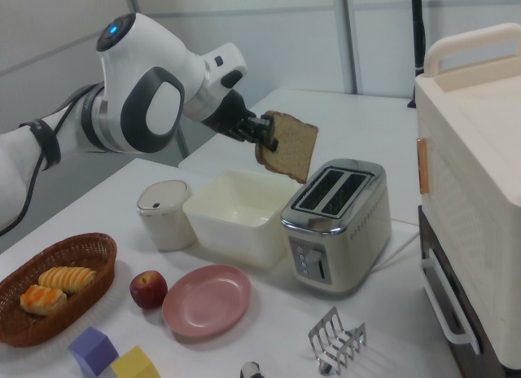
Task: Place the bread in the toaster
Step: 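Carry the bread slice over the toaster slot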
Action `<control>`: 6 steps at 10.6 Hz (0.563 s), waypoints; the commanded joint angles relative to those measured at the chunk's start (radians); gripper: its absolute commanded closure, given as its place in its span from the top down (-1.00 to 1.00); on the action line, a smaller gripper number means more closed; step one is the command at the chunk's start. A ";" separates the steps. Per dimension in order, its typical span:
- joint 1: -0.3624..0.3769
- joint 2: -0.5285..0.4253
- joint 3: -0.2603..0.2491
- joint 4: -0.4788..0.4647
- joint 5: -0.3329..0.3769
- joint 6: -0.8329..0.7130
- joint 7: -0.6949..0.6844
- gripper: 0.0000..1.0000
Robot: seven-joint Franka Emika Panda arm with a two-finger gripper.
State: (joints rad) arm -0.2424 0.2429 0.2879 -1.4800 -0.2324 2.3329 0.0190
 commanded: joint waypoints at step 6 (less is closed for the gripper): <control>0.006 0.048 0.014 -0.069 -0.004 0.039 0.013 -1.00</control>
State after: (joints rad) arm -0.2376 0.2815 0.3097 -1.5313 -0.2327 2.3374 0.0221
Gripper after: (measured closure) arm 0.877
